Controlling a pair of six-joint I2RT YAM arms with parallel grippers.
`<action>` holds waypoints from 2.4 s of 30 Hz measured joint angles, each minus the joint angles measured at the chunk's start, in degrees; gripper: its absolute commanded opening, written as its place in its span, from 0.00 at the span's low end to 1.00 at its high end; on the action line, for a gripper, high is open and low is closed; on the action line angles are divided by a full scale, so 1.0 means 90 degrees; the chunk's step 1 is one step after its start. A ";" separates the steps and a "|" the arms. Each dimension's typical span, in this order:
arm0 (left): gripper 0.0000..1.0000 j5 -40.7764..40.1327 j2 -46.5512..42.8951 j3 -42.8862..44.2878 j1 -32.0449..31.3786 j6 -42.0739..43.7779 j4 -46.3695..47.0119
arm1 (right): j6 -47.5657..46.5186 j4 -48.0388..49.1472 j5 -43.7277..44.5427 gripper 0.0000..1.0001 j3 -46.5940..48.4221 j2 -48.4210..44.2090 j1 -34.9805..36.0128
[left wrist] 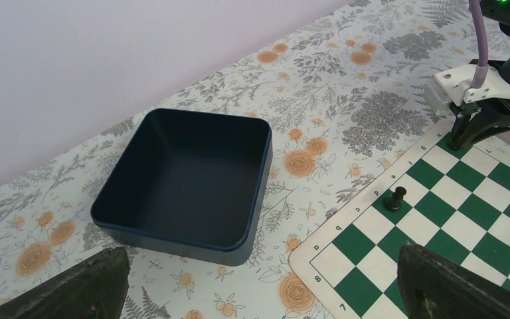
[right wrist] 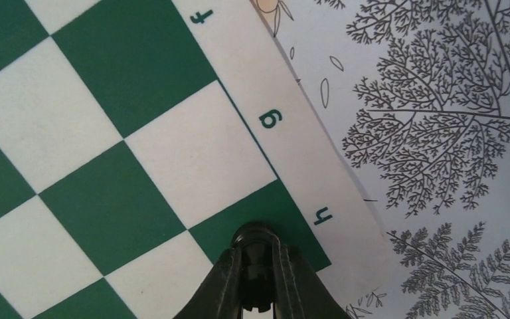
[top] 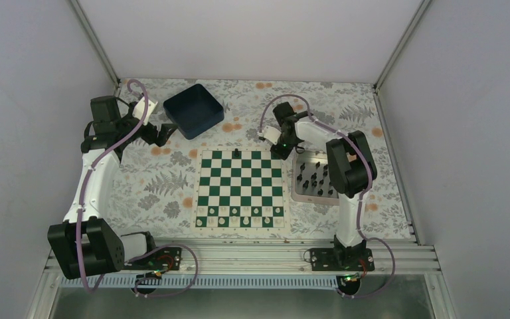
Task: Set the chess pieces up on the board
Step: Place the chess piece on the chessboard, then pick up the chess piece from the storage box.
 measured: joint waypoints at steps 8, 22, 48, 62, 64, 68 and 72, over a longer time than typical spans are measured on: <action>1.00 0.0000 0.0000 0.0000 0.0000 0.0005 0.0000 | 0.0022 0.0044 0.0087 0.30 0.0000 0.0005 0.0000; 1.00 0.0002 0.0002 0.0000 0.0000 0.0002 0.0000 | 0.0036 -0.0223 0.0146 0.47 -0.0192 -0.1778 -0.0403; 1.00 0.0051 -0.0015 0.0000 -0.0029 0.0002 -0.0027 | -0.0080 -0.0090 0.0199 0.49 -0.2096 -0.2416 -0.1222; 1.00 0.0051 -0.0015 0.0000 -0.0029 0.0005 -0.0022 | -0.0134 0.0226 0.0107 0.39 -0.2266 -0.1836 -0.1299; 1.00 0.0051 -0.0015 0.0000 -0.0029 0.0005 -0.0022 | -0.0146 0.0267 0.0097 0.37 -0.2266 -0.1785 -0.1299; 1.00 0.0051 -0.0015 0.0000 -0.0029 0.0007 -0.0019 | -0.0155 0.0355 0.0078 0.29 -0.2251 -0.1717 -0.1304; 1.00 0.0051 -0.0015 0.0000 -0.0029 0.0007 -0.0019 | -0.0175 0.0413 0.0063 0.17 -0.2244 -0.1671 -0.1314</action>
